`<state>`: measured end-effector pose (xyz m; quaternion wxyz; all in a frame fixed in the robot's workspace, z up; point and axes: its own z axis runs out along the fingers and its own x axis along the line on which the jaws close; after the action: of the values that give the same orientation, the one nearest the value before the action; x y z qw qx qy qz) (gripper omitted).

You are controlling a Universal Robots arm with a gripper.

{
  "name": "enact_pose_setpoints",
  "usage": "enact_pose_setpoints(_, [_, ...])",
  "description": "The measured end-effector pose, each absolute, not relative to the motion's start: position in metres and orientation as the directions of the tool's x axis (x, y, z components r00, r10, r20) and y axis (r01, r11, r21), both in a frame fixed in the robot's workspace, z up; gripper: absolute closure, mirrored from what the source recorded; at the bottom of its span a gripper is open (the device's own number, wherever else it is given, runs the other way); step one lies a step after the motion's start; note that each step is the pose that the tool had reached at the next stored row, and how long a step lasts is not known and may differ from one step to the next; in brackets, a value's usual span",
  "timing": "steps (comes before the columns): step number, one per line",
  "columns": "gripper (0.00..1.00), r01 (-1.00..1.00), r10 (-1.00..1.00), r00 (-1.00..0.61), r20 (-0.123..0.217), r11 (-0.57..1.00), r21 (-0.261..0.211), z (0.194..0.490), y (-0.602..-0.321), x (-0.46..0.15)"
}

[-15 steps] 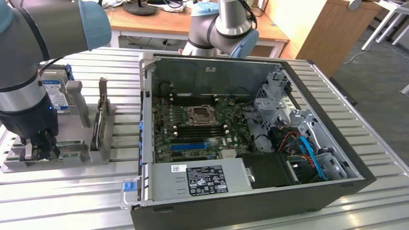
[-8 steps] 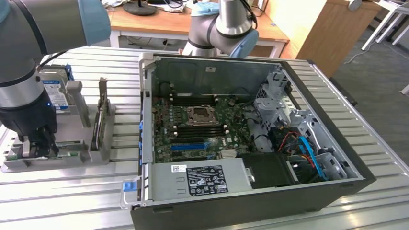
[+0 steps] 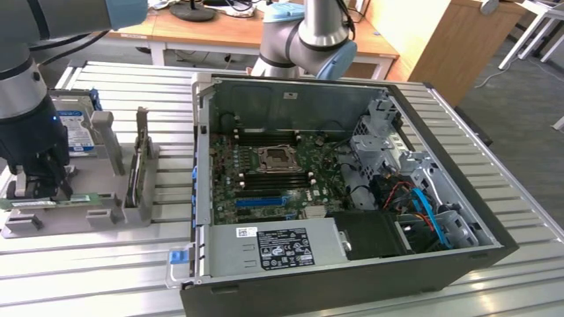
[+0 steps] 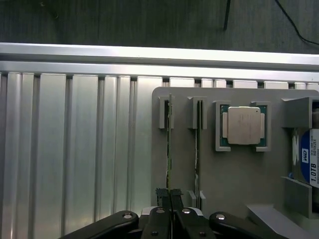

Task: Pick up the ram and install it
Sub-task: 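Pick up the ram and move it above insertion slot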

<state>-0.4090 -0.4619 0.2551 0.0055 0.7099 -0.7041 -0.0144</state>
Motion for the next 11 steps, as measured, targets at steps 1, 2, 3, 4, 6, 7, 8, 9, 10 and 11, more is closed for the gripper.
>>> enact_pose_setpoints(1, [0.88, -1.000, -1.000, 0.008, -0.013, -0.008, 0.028, 0.257, -0.462, -0.409])
enact_pose_setpoints(2, [0.88, -1.000, -1.000, 0.008, -0.013, -0.008, 0.028, 0.259, -0.462, -0.409])
enact_pose_setpoints(3, [0.88, -1.000, -1.000, 0.008, -0.013, -0.008, 0.028, 0.261, -0.462, -0.409])
enact_pose_setpoints(4, [0.88, -1.000, -1.000, 0.008, -0.013, -0.008, 0.028, 0.264, -0.462, -0.409])
enact_pose_setpoints(6, [0.88, -1.000, -1.000, 0.008, -0.013, -0.008, 0.028, 0.267, -0.462, -0.409])
enact_pose_setpoints(7, [0.88, -1.000, -1.000, 0.008, -0.013, -0.008, 0.028, 0.269, -0.462, -0.409])
enact_pose_setpoints(8, [0.88, -1.000, -1.000, 0.008, -0.013, -0.008, 0.028, 0.271, -0.462, -0.409])
enact_pose_setpoints(9, [0.88, -1.000, -1.000, 0.008, -0.013, -0.008, 0.028, 0.273, -0.462, -0.409])
enact_pose_setpoints(10, [0.88, -1.000, -1.000, 0.008, -0.013, -0.008, 0.028, 0.275, -0.462, -0.409])
enact_pose_setpoints(11, [0.88, -1.000, -1.000, 0.008, -0.013, -0.008, 0.028, 0.277, -0.462, -0.409])
